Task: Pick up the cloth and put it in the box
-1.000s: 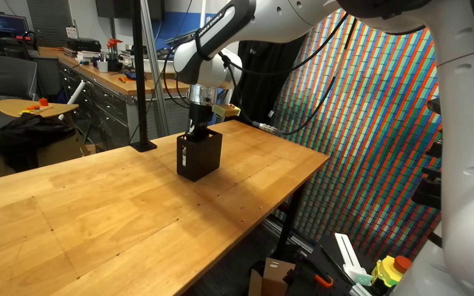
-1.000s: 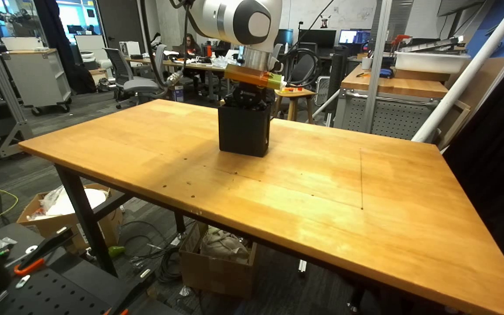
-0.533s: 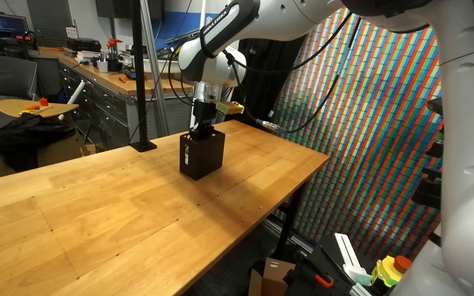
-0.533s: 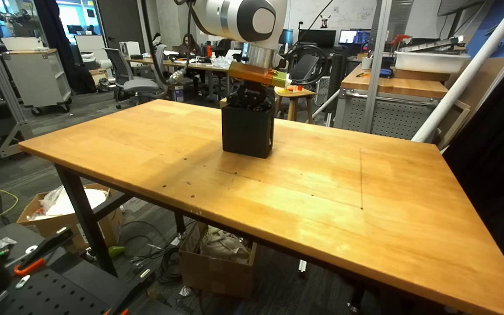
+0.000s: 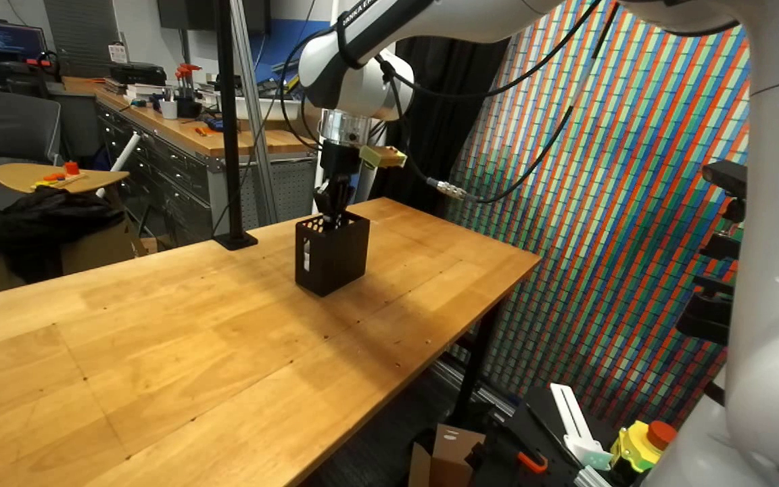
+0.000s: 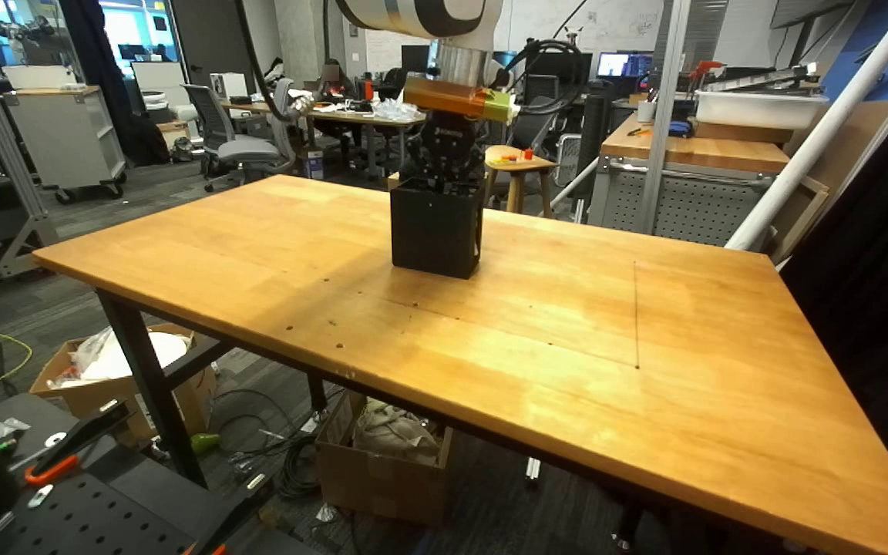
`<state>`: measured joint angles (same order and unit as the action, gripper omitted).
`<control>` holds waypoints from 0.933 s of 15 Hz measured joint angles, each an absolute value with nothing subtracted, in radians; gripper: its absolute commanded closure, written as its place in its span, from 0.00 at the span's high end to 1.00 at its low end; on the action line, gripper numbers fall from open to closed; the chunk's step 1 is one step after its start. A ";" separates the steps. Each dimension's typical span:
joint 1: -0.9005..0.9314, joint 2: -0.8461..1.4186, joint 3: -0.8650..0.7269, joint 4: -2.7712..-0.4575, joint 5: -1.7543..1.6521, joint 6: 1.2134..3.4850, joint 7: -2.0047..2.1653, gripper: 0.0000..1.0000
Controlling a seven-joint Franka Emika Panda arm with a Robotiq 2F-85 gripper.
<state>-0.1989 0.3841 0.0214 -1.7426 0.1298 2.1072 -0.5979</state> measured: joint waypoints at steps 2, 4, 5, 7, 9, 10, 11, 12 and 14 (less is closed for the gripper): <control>-0.199 0.351 0.017 -1.752 0.130 2.109 -0.597 0.01; -0.199 0.313 0.005 -1.767 0.130 2.111 -0.597 0.01; -0.200 0.292 -0.003 -1.776 0.130 2.117 -0.598 0.01; -0.204 0.248 -0.017 -1.797 0.130 2.141 -0.604 0.01; -0.211 0.200 -0.027 -1.823 0.132 2.181 -0.636 0.16; -0.215 0.176 -0.030 -1.838 0.136 2.205 -0.660 0.29; -0.218 0.151 -0.034 -1.856 0.144 2.229 -0.687 0.04; -0.220 0.128 -0.037 -1.874 0.153 2.250 -0.712 0.10; -0.222 0.089 -0.043 -1.907 0.164 2.269 -0.740 0.24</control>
<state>-0.2216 0.0888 -0.0435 -1.9072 0.1638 2.2689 -0.7399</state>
